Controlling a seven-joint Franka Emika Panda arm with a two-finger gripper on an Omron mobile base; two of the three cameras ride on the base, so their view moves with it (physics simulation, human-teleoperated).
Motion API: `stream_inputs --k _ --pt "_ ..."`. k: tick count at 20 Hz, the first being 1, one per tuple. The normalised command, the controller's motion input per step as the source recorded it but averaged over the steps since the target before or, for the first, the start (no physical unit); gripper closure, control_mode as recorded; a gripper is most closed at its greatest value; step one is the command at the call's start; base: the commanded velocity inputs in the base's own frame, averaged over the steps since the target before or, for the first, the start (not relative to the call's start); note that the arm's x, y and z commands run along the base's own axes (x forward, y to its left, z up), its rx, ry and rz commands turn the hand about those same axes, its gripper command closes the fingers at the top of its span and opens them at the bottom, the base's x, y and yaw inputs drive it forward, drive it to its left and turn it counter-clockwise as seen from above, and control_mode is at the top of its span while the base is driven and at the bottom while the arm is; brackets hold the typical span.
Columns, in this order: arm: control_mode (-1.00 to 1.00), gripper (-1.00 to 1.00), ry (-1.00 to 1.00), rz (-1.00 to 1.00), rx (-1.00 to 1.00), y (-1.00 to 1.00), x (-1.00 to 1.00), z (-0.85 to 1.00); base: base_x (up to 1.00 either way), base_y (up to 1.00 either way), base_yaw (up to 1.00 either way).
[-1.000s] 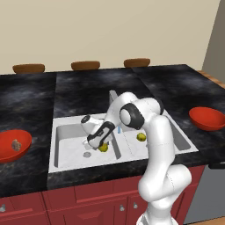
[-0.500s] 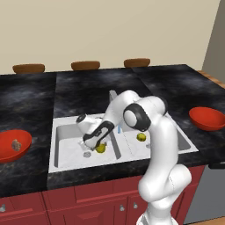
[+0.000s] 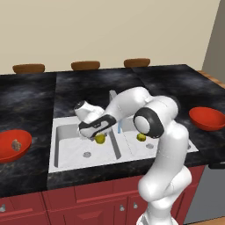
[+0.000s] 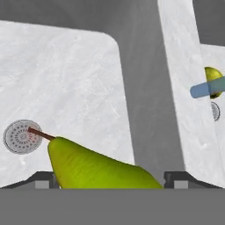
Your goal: Pick the pears from the sink and place them in one bowl. Place the mushroom in the other bowl. Then turn off the sink faucet.
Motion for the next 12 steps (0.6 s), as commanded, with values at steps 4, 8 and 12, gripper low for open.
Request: stream_inputs --k 4,8,12 --pt "-1.0 1.0 0.0 -0.06 0.0 -0.03 -0.31 0.58 0.0 0.0 0.0" --pt "-1.0 1.0 0.0 -0.04 0.02 -0.18 -0.34 0.41 0.0 0.0 0.0" --pt "-1.0 1.0 0.0 -0.04 0.03 -0.29 -0.37 0.3 0.0 0.0 0.0"
